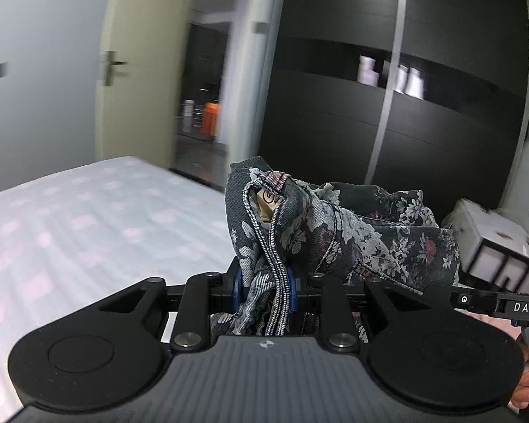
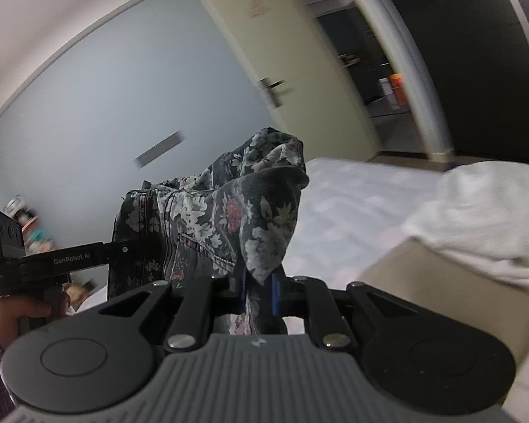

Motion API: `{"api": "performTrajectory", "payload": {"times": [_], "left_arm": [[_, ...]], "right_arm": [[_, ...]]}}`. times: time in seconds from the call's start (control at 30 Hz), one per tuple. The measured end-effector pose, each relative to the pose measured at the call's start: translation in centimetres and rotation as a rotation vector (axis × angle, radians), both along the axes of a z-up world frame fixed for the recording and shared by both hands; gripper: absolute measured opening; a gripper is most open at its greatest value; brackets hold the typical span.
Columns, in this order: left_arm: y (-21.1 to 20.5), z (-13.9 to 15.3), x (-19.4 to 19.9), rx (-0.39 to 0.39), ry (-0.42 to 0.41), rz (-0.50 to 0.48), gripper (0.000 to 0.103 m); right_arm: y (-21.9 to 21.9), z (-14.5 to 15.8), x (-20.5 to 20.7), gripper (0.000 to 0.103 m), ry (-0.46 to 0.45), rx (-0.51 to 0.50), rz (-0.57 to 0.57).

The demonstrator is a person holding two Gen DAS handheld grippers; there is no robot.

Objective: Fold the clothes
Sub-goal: 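Lift the folded trousers with both grippers and carry them toward the towel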

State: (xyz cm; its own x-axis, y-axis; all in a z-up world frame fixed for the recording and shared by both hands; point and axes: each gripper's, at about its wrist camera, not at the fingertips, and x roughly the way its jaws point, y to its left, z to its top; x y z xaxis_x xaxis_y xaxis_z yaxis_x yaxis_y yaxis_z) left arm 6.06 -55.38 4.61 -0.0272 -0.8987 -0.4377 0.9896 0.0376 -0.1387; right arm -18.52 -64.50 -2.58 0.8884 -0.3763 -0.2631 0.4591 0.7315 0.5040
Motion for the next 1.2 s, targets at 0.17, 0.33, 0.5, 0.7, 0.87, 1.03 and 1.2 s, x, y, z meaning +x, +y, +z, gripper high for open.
{"api": "performTrajectory", "payload": {"times": [0.17, 0.33, 0.5, 0.7, 0.87, 1.03, 1.2], "left_arm": [[-6.9, 0.2, -3.5, 0.023, -0.021, -0.121, 0.022], [-13.6, -0.1, -6.4, 0.034, -0.050, -0.236, 0.022], [-20.1, -0.8, -9.2, 0.043, -0.074, -0.334, 0.021], [-25.8, -3.2, -11.2, 0.071, -0.091, -0.412, 0.021], [-30.8, -5.2, -12.6, 0.090, -0.119, -0.474, 0.021], [-34.7, -7.7, -13.3, 0.127, -0.142, -0.513, 0.022], [-37.7, -11.6, -12.4, 0.181, -0.151, -0.536, 0.022]], "right_arm": [[-4.2, 0.3, -2.9, 0.015, 0.015, 0.011, -0.105], [-8.8, 0.8, -4.7, 0.015, 0.035, 0.011, -0.203], [-13.2, 0.8, -6.6, 0.015, 0.038, 0.033, -0.295], [-18.2, -0.2, -8.1, 0.015, 0.064, 0.062, -0.362], [-21.1, -1.4, -9.0, 0.015, 0.098, 0.074, -0.416], [-24.2, -3.8, -9.1, 0.015, 0.133, 0.088, -0.464], [-26.8, -6.8, -8.1, 0.015, 0.193, 0.084, -0.491]]}}
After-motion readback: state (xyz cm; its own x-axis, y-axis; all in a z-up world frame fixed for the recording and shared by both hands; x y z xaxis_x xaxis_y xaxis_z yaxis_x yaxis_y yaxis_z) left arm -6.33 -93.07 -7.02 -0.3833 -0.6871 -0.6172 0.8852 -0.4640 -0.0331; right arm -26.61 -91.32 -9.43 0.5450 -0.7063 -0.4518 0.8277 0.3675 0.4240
